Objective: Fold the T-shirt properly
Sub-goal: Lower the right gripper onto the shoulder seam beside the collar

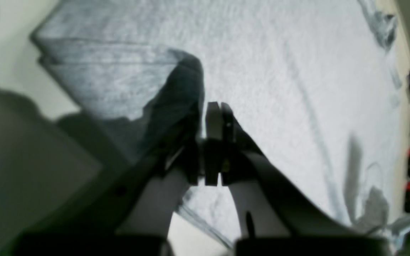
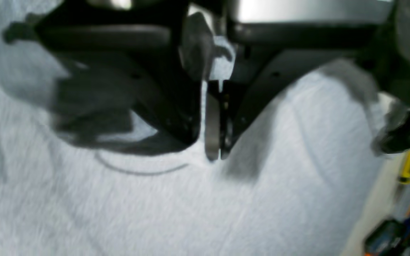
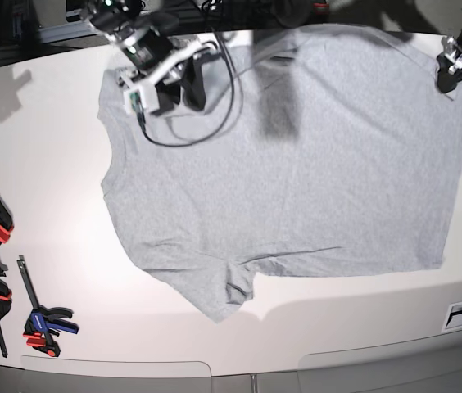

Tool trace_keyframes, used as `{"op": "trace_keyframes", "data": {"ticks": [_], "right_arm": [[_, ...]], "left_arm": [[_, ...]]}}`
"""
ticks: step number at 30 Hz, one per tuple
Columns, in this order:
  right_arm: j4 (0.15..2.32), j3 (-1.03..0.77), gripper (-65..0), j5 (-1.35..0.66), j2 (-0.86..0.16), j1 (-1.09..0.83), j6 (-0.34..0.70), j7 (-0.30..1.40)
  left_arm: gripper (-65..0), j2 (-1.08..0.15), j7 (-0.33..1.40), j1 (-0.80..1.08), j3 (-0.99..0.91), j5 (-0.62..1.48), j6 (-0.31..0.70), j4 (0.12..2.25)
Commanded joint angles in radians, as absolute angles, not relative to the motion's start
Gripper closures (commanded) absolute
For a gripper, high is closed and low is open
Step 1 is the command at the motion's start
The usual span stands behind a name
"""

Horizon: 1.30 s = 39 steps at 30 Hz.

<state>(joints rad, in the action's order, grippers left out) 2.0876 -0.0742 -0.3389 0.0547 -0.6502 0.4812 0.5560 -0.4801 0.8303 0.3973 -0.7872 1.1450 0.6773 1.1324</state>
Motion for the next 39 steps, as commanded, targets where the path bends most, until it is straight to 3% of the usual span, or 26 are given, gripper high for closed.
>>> {"op": "trace_keyframes", "data": {"ticks": [1, 5, 11, 16, 22, 25, 31, 39], "right_arm": [[2.086, -0.072, 0.0, -0.338, 0.055, -0.631, 0.477, 0.527], [1.99, -0.072, 0.0, -0.316, 0.056, -0.539, 0.477, 0.513], [1.858, -0.072, 0.0, -0.295, 0.056, -0.423, 0.47, 0.493], [1.849, -0.072, 0.0, -0.264, 0.056, -0.383, 0.419, 0.479], [1.849, -0.072, 0.0, -0.249, 0.056, -0.377, 0.356, 0.469], [1.849, -0.072, 0.0, -0.23, 0.056, -0.368, 0.355, 0.45], [1.849, -0.072, 0.0, -0.229, 0.056, -0.316, 0.355, 0.452], [1.848, -0.072, 0.0, -0.186, 0.056, -0.268, 0.355, 0.452]], "left_arm": [[0.0, -0.511, 0.802, 0.388, -0.798, 1.152, 0.681, 1.145], [0.0, -0.513, 0.779, 0.348, -0.797, 1.097, 0.628, 1.145], [0.0, -0.516, 0.734, 0.309, -0.797, 1.034, 0.628, 1.145], [0.0, -0.517, 0.686, 0.279, -0.797, 0.986, 0.567, 1.145], [0.0, -0.519, 0.664, 0.24, -0.797, 0.939, 0.564, 1.145], [0.0, -0.519, 0.652, 0.228, -0.797, 0.915, 0.561, 1.145], [0.0, -0.519, 0.583, 0.224, -0.797, 0.835, 0.462, 1.145], [0.0, -0.519, 0.571, 0.213, -0.797, 0.83, 0.459, 1.145]]}}
